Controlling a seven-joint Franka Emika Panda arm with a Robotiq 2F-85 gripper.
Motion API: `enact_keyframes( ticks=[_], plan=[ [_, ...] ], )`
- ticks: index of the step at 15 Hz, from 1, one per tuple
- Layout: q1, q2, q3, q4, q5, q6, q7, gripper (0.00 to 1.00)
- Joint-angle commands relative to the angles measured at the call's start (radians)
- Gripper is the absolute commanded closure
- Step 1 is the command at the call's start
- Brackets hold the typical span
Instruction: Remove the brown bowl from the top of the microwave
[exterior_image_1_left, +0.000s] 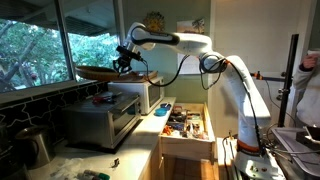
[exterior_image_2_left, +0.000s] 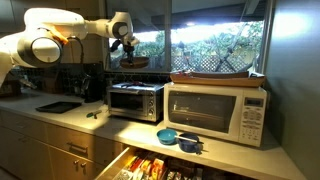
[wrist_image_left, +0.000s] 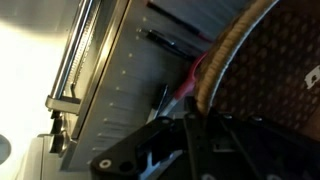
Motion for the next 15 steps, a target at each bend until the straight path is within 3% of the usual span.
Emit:
enact_keyframes(
  ticks=[1,5,7,12,15],
  plan=[
    [0.048,-0.069,0.057,-0.031,0.004,-0.013,-0.107,0.98],
    [0.096,-0.072,0.148,-0.024,0.054,-0.043,-0.197,0.98],
    [0.12,-0.055,0.185,-0.022,0.071,-0.112,-0.188,0.98],
    [0.203,-0.051,0.194,-0.046,0.003,-0.279,-0.025,0.98],
    [0.212,-0.102,0.17,-0.099,-0.012,-0.252,0.127,0.98]
  ],
)
